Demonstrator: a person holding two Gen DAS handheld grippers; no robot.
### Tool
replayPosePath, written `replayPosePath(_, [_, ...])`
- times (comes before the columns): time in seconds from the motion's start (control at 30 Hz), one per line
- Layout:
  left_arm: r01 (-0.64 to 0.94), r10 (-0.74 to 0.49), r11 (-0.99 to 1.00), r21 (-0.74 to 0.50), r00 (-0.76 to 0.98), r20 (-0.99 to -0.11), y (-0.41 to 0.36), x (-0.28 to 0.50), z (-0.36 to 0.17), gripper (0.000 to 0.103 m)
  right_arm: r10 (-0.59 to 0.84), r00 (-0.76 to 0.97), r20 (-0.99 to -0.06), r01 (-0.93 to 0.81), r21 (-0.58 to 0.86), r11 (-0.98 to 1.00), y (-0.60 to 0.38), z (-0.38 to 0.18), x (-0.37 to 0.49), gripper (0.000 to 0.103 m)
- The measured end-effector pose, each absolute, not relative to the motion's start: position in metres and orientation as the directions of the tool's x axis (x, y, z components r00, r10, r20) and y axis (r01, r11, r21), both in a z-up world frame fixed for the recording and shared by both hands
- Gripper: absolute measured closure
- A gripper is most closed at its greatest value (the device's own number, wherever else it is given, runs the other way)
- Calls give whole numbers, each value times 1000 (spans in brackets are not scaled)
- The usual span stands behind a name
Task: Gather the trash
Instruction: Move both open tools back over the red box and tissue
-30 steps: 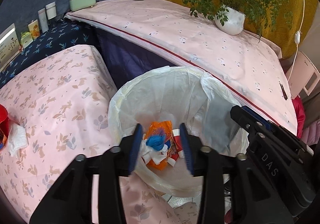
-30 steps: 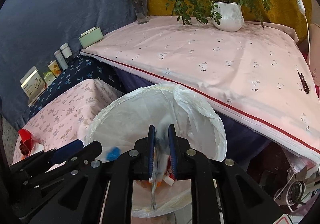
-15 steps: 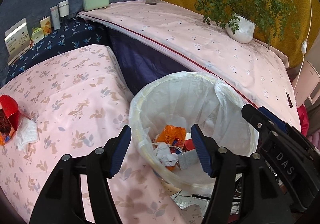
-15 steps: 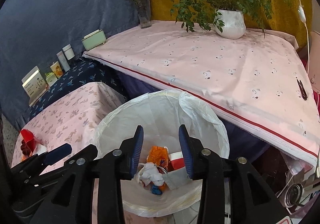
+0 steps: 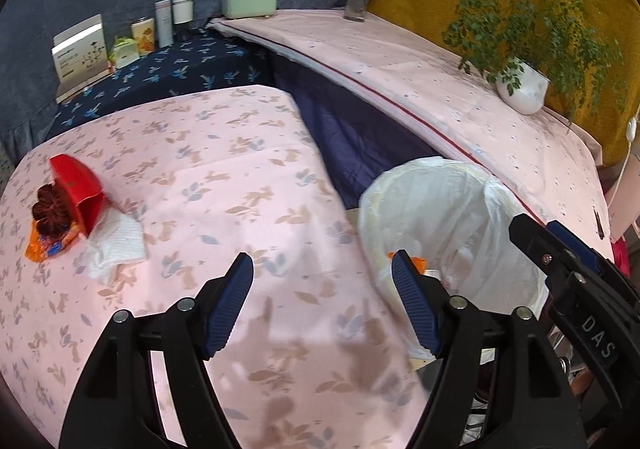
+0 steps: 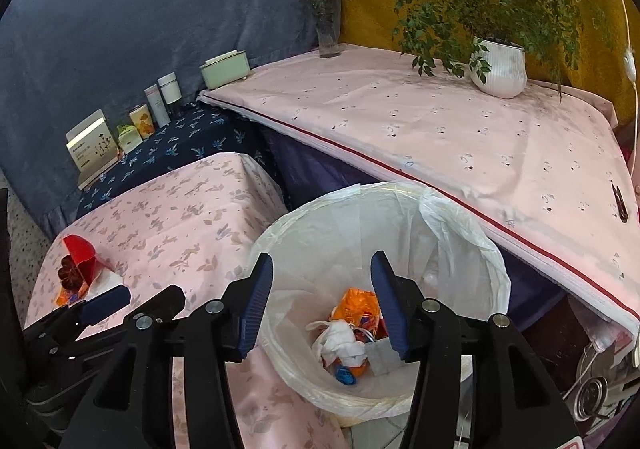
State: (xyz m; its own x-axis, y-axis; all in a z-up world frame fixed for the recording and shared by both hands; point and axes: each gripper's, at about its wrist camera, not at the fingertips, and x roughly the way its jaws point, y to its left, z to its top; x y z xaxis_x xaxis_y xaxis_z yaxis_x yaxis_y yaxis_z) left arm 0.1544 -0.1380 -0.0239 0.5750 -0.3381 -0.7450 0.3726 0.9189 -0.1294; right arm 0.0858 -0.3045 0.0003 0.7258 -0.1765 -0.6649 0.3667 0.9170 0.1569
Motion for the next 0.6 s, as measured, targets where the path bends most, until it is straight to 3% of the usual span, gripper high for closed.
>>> replayPosePath(0.2, [304,-301,942,-139,588,-750,-99,161,-26,34,-143,732,-667,324,155,933,-274,1,93,50])
replayPosePath(0.6, [152,-203,979,-138,620,-758,-11,172,-32,18,-64,730,-681,220,146,964,-207,0,112,44])
